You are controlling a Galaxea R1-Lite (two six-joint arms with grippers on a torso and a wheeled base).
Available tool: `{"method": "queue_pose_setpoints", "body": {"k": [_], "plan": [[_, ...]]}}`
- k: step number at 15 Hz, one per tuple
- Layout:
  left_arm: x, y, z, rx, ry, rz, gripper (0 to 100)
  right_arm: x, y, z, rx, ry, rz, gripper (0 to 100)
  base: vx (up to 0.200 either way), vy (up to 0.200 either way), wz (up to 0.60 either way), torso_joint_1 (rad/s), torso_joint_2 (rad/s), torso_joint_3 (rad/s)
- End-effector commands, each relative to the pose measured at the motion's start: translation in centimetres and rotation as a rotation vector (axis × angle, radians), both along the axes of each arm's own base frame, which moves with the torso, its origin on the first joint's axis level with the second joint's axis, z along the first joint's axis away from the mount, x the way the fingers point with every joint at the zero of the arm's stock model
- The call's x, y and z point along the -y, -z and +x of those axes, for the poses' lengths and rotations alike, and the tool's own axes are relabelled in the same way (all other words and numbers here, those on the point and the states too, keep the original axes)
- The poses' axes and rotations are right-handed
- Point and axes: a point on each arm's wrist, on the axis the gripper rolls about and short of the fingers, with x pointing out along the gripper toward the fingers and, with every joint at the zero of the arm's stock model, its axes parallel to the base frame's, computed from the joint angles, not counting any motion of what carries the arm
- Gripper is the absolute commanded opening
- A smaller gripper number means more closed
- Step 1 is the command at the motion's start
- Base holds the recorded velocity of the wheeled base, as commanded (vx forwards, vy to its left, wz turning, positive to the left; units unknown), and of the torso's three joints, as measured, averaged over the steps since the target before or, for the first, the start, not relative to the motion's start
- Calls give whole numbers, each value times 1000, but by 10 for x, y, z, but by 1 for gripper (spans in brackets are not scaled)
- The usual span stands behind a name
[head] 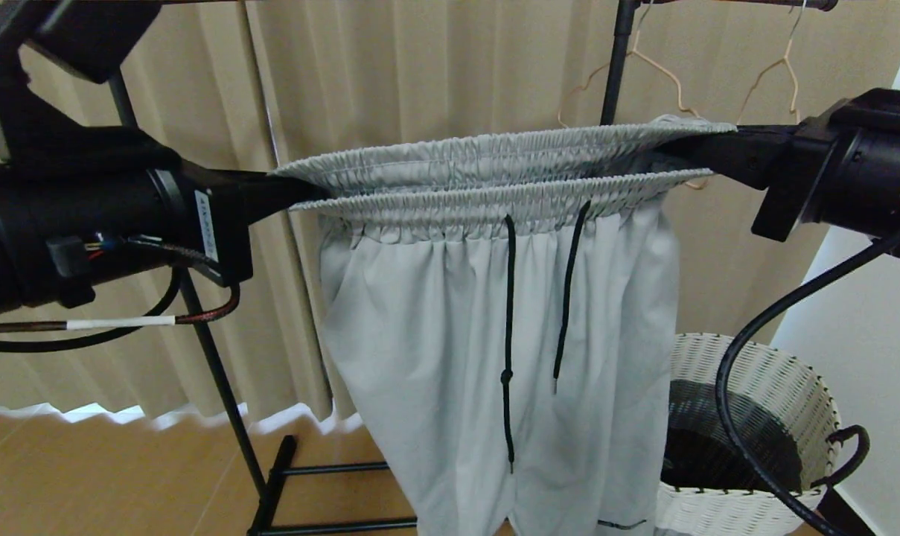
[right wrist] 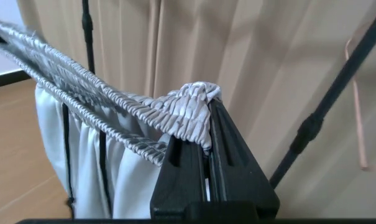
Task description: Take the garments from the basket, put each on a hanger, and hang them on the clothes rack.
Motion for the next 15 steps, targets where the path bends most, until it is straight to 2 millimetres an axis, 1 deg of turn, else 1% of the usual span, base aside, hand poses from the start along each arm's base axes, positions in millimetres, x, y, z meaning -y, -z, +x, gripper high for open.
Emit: {"method": "queue_pose_setpoints", "body": {"k": [1,2,3,5,6,8,9,11,13,15], "plan": [[9,-1,14,-11,-4,-7,0,3,0,0,6,11,2,0,0,0,0,0,0,0],[9,-1,14,-11,-4,-7,0,3,0,0,6,11,2,0,0,0,0,0,0,0],[13,0,20,-27,-6,-24,0,9,0,5,6,42,0,0,0,0,0,0,0,0],[16,10,22,-72,-7,-30,0,12,4,4,-2,57,-4,0,0,0,0,0,0,0],[18,12,22,-81,-3,-27,0,15,5,0,-4,57,-5,0,0,0,0,0,0,0],[24,13,30,-85,-11,-23,0,22,3,-14,3,54,-1,0,0,0,0,0,0,0],[27,15,36,-88,-37,-16,0,26,4,-21,-9,53,-8,0,0,0,0,0,0,0],[36,18,50,-88,-82,-7,0,37,2,-42,-43,36,-24,0,0,0,0,0,0,0],[45,17,64,-77,-88,-16,0,41,1,-56,-58,-58,-26,0,0,0,0,0,0,0],[50,16,74,-69,-91,-21,0,42,4,-61,-60,-142,-24,0,0,0,0,0,0,0]]}}
